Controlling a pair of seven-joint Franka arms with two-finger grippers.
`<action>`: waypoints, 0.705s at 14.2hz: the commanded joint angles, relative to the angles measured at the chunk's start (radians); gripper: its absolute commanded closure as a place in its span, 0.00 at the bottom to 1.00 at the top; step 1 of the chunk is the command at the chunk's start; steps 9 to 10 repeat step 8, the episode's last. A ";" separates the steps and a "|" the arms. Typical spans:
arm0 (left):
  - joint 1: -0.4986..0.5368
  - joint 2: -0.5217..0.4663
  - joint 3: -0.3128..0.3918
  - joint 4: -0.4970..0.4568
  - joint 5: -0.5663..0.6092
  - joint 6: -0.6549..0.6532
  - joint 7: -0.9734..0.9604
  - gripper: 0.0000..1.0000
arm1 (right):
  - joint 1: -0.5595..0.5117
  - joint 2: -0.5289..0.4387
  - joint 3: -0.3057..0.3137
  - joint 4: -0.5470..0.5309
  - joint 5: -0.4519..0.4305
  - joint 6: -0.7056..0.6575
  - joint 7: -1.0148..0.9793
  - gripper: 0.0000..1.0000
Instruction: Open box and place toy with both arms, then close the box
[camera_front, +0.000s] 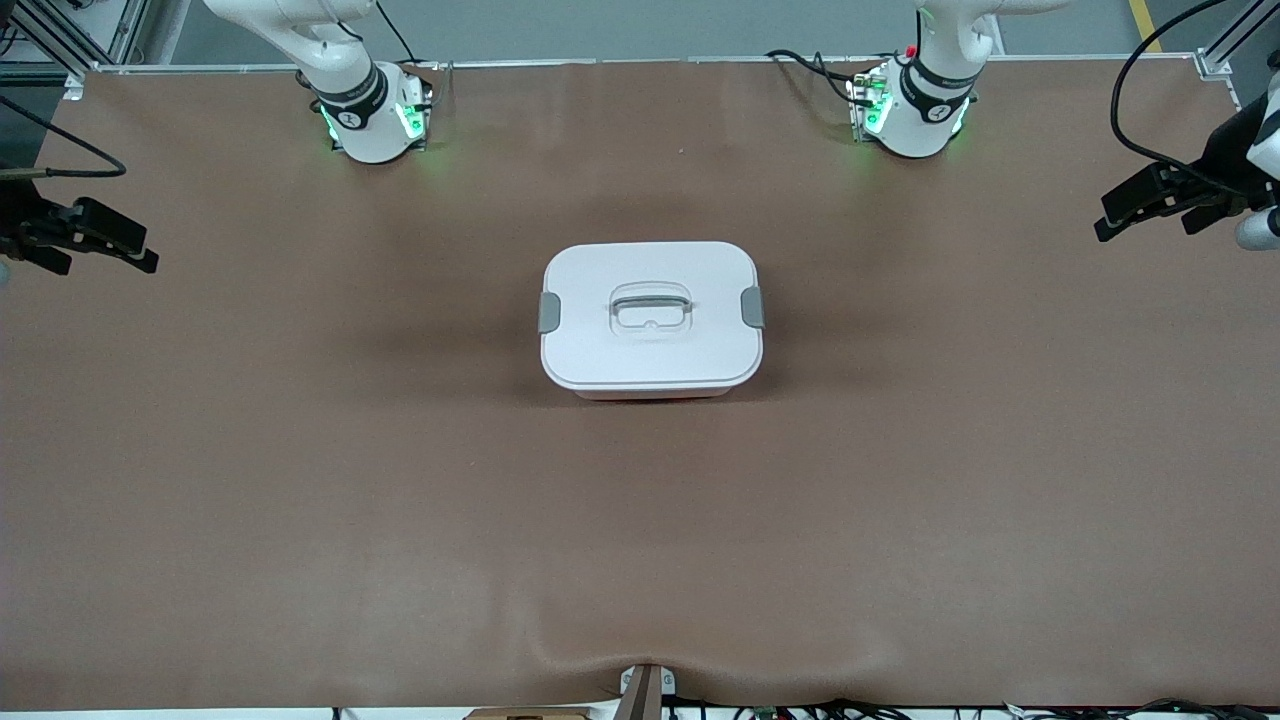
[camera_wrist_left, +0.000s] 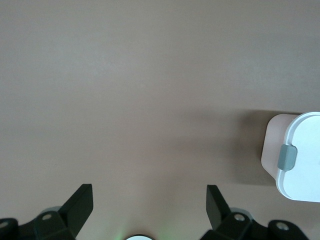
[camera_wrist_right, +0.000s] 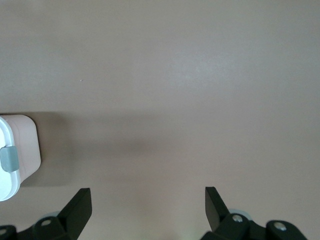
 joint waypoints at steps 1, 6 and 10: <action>-0.003 -0.002 0.006 0.023 -0.007 -0.021 0.013 0.00 | -0.004 0.007 0.006 0.018 -0.012 -0.003 -0.001 0.00; -0.002 0.004 0.004 0.022 -0.009 -0.023 -0.013 0.00 | -0.004 0.007 0.006 0.018 -0.012 -0.003 -0.001 0.00; -0.003 0.006 0.004 0.022 -0.010 -0.023 -0.042 0.00 | -0.004 0.007 0.006 0.018 -0.012 -0.003 -0.001 0.00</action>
